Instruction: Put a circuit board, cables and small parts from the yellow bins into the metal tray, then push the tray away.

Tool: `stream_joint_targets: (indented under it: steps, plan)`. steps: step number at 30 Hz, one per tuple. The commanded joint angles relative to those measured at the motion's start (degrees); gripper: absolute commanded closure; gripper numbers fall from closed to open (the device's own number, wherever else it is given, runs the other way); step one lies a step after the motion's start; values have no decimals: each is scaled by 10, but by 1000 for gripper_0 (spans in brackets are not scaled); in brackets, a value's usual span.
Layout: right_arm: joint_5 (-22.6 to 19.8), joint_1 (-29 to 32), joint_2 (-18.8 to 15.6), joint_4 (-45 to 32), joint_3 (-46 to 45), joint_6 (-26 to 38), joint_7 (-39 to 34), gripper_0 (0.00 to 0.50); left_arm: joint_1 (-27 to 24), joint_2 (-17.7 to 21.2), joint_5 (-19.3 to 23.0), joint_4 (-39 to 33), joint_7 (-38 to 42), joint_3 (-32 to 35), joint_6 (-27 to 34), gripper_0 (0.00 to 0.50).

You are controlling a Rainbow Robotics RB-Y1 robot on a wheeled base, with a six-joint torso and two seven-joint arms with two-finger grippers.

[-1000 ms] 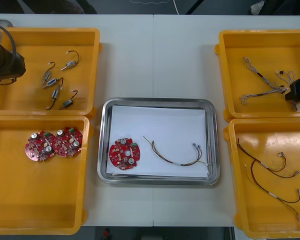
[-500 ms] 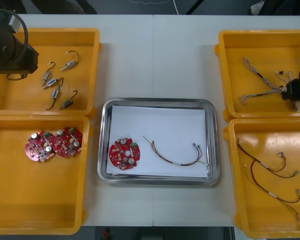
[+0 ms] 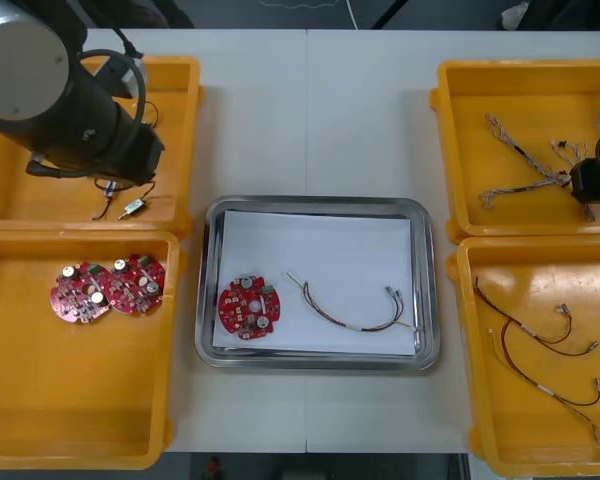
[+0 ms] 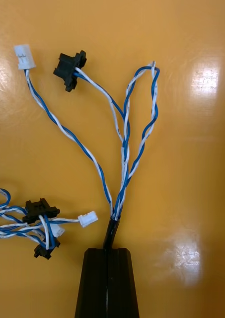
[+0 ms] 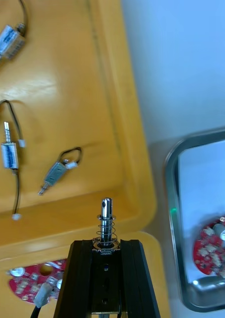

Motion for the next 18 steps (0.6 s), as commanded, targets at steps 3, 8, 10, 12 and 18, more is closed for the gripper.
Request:
stream_joint_targets:
  steps: [3, 8, 10, 12, 18]
  plan:
    - [-1, -4, 5, -12, -24, 16, 15, 500, -34, -28, 48, -41, 138, -47, 6, 494]
    - [2, -4, -1, -42, -42, 44, 24, 500, -45, -41, 56, -48, 158, -83, 6, 494]
    - [4, -4, -5, -65, -48, 66, 27, 500, -51, -47, 53, -45, 165, -104, 2, 494]
    - [7, -4, -7, -85, -54, 86, 27, 500, -55, -51, 48, -41, 168, -121, -6, 494]
    - [16, -4, -13, -154, -69, 151, 27, 500, -67, -63, 43, -5, 175, -176, -51, 493]
